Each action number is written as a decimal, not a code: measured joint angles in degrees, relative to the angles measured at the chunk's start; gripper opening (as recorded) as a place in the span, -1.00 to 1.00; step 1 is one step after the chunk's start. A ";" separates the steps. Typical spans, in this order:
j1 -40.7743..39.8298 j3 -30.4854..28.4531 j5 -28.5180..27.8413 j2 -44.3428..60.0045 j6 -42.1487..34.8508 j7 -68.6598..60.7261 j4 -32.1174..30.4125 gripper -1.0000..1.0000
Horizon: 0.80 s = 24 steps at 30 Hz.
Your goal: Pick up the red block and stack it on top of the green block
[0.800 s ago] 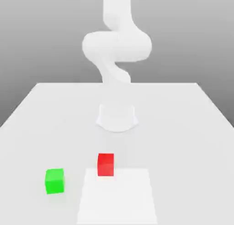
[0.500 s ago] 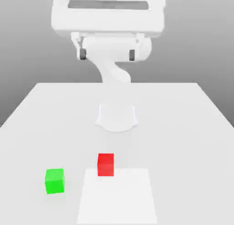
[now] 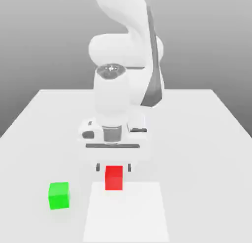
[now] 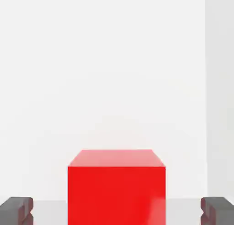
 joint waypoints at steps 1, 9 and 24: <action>-0.75 0.78 0.20 1.97 1.71 -0.17 0.26 -1.00; -0.94 0.85 -0.35 1.11 0.96 0.26 0.13 -1.00; -8.28 -2.15 -3.41 -12.51 -18.31 18.15 5.79 -1.00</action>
